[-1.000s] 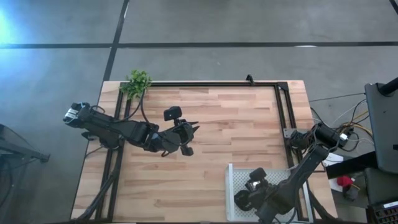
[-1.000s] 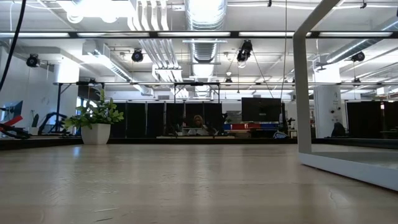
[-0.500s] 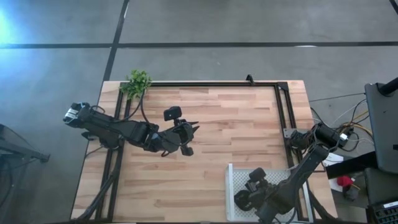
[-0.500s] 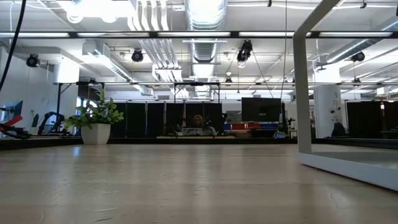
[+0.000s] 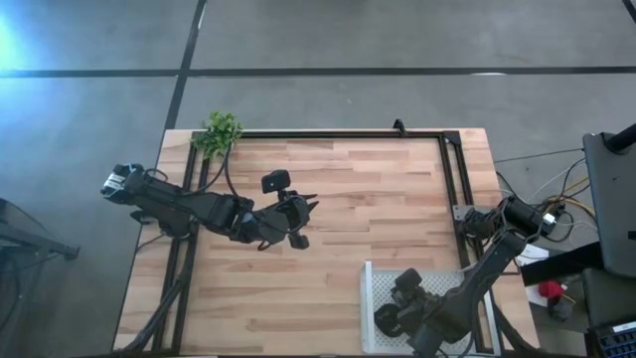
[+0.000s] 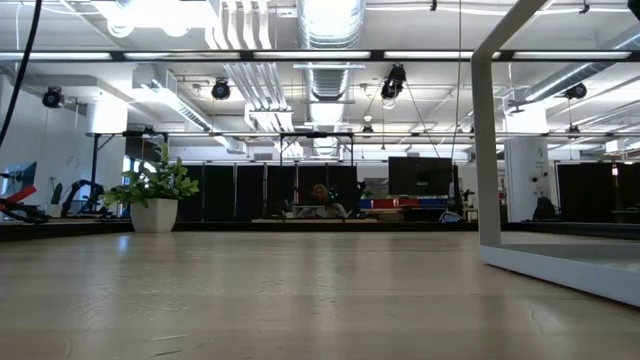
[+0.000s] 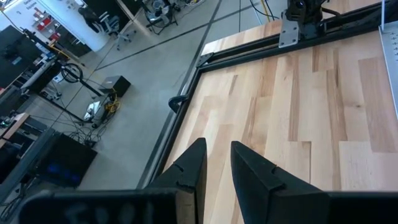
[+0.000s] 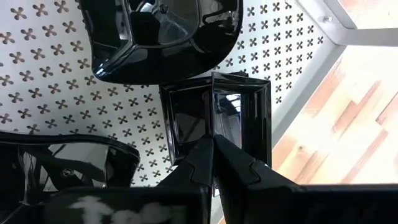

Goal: Pick & Place Mini shaped plates
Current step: Stack the square plate into the top square plate on the shelf

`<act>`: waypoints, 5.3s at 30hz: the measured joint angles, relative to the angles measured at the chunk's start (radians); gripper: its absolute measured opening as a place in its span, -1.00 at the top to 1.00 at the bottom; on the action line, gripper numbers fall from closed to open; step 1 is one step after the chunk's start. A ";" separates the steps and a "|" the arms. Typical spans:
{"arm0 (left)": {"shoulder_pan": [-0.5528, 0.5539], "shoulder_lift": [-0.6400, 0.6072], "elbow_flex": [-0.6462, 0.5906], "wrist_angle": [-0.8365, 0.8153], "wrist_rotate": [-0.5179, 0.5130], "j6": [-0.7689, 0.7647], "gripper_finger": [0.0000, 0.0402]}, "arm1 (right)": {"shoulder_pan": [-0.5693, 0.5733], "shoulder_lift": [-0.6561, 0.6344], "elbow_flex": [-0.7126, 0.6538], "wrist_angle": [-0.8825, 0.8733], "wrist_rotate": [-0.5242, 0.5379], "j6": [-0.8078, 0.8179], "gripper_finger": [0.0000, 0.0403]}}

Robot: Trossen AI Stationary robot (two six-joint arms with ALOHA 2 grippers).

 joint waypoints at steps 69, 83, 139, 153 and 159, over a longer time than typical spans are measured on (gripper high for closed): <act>0.000 0.000 0.000 0.000 0.000 0.000 0.64 | 0.000 -0.001 -0.013 0.079 -0.002 0.063 0.66; 0.000 0.000 0.000 0.000 0.000 0.016 0.64 | 0.000 -0.002 -0.013 0.004 -0.008 0.054 0.50; -0.004 0.000 0.000 -0.001 0.000 0.069 0.64 | -0.015 -0.100 -0.128 0.280 -0.190 1.293 0.96; -0.004 0.000 0.000 -0.001 0.000 0.068 0.64 | -0.029 -0.104 -0.212 0.283 -0.186 1.288 0.96; -0.004 0.000 0.000 -0.001 0.000 0.068 0.64 | -0.029 -0.106 -0.244 0.282 -0.174 1.315 0.96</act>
